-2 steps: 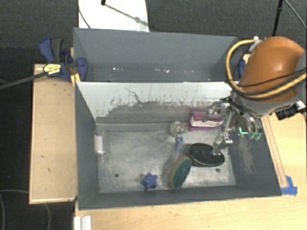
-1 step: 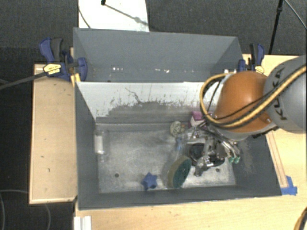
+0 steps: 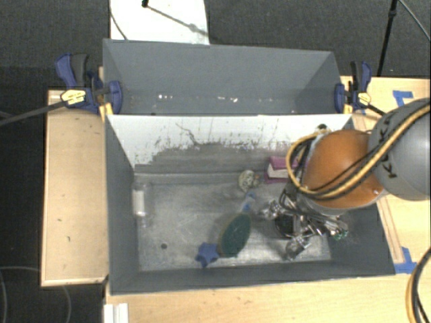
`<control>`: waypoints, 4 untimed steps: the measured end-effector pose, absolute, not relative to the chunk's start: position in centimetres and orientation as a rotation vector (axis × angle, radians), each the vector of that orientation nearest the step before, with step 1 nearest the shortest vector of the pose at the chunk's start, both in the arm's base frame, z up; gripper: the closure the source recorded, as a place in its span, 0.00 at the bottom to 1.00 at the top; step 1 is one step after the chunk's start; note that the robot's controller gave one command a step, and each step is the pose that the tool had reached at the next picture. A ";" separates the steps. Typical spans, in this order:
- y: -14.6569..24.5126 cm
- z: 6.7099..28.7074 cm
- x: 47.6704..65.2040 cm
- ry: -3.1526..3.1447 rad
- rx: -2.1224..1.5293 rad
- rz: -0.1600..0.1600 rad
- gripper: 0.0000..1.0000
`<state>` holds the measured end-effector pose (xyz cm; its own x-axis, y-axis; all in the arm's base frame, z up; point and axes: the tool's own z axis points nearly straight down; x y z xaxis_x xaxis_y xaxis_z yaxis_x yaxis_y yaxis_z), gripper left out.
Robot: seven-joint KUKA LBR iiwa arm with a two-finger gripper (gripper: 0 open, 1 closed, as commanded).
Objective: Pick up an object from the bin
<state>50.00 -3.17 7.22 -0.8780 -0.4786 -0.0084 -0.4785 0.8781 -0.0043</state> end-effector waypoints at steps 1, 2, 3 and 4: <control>6.9 11.2 50.6 3.010 -0.874 0.006 0.00; 13.9 11.2 55.0 2.947 -1.066 0.004 0.00; 14.3 8.1 48.2 3.019 -0.840 0.000 0.00; 14.3 8.0 48.1 3.022 -0.841 0.001 1.00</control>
Offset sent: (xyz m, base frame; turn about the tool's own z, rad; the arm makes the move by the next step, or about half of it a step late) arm 0.0048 0.0948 0.0381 -0.0585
